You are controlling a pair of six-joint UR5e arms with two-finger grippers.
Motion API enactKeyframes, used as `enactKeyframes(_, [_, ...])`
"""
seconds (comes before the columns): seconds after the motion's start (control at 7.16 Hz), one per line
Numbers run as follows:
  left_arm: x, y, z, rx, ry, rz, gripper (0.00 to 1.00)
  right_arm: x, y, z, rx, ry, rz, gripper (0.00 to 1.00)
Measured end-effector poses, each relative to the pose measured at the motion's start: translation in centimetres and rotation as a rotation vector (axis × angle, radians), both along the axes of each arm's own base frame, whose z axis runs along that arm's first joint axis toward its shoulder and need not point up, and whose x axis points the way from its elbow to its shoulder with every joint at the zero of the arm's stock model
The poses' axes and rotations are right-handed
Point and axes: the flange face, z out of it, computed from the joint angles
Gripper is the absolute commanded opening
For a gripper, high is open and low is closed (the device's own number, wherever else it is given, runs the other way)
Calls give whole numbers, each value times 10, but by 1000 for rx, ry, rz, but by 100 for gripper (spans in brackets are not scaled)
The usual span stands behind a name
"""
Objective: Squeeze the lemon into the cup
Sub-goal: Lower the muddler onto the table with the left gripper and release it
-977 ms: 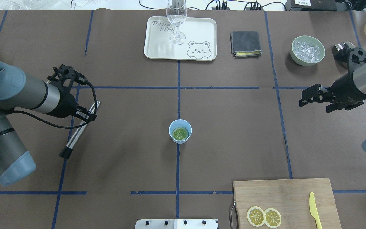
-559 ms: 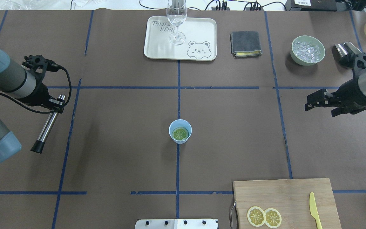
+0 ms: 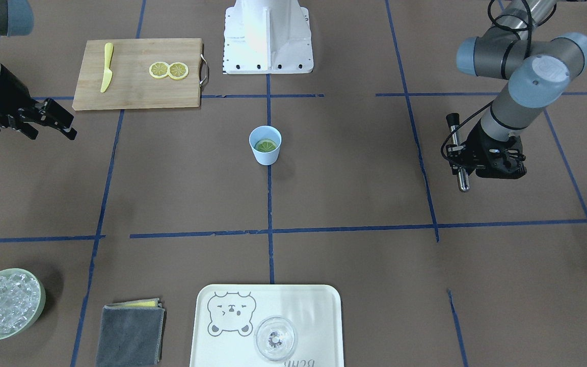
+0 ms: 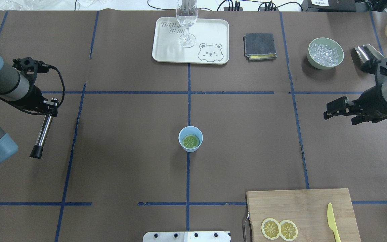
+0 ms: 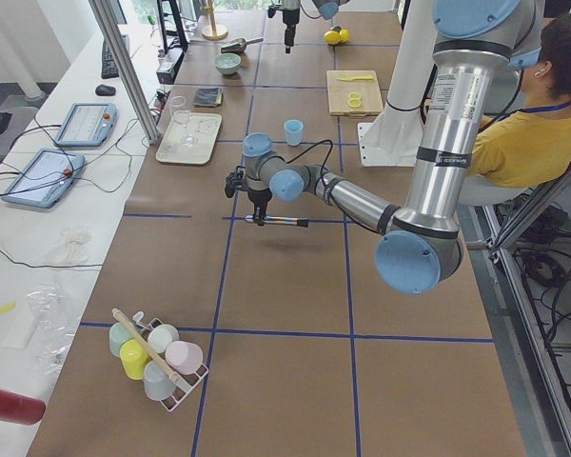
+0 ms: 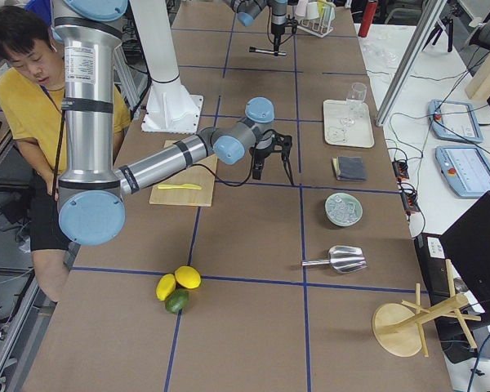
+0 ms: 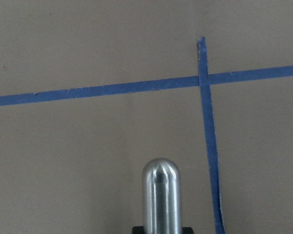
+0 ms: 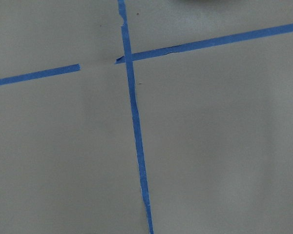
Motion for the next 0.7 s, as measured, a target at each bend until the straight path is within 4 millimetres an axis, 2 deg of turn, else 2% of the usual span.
enactKeyframes(0.42, [-5, 12, 37, -78, 7, -9, 0, 1, 1, -1, -1, -5, -2, 100])
enactKeyframes(0.7, [-2, 15, 55, -148, 2, -24, 0, 1, 1, -3, 1, -7, -2, 100])
